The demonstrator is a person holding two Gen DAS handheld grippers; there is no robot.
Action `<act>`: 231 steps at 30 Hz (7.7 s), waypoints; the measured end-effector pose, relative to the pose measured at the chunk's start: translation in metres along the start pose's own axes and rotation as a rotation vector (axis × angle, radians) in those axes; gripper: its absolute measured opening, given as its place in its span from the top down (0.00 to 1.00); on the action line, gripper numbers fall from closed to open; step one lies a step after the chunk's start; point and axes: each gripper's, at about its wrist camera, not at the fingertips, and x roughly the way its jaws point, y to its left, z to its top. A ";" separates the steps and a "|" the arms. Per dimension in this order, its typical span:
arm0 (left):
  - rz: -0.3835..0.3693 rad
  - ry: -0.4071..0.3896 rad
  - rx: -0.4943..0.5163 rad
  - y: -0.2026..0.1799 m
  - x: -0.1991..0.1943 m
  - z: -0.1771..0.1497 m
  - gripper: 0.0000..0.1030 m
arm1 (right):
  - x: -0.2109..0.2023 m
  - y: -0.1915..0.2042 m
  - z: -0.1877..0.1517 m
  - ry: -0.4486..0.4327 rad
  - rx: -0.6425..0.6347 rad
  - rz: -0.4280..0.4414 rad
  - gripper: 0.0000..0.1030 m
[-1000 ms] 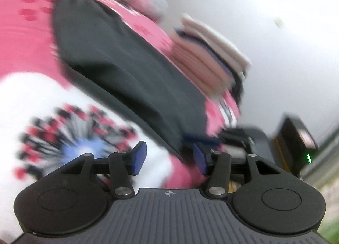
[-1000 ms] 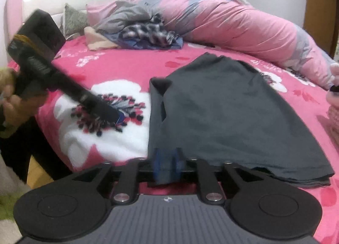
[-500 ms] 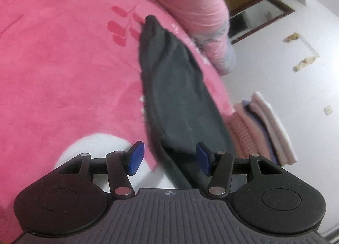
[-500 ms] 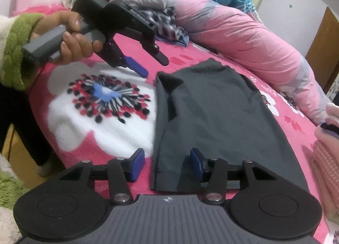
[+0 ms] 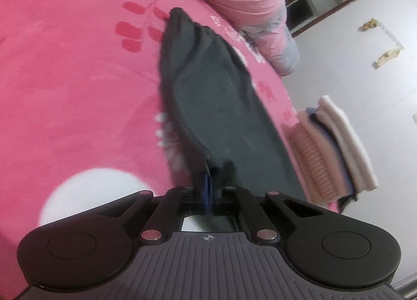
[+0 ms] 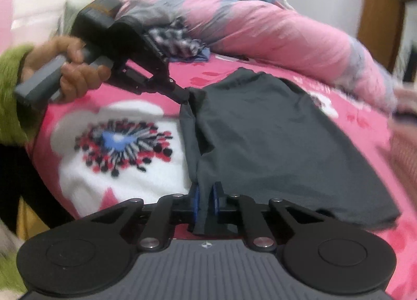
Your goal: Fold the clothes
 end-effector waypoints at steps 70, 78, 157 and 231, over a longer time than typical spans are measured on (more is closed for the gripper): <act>-0.032 0.111 1.545 -0.121 0.070 -0.146 0.72 | 0.018 -0.115 -0.013 0.060 0.450 0.204 0.91; -0.070 0.201 1.724 -0.128 0.081 -0.150 0.68 | 0.026 -0.139 -0.019 0.085 0.632 0.293 0.91; -0.472 0.005 -0.053 0.066 0.127 0.203 0.94 | 0.270 -0.291 0.183 -0.164 1.324 0.283 0.95; 0.158 -0.131 0.518 0.001 0.112 0.137 0.59 | 0.384 -0.278 0.232 -0.007 0.558 -0.057 0.78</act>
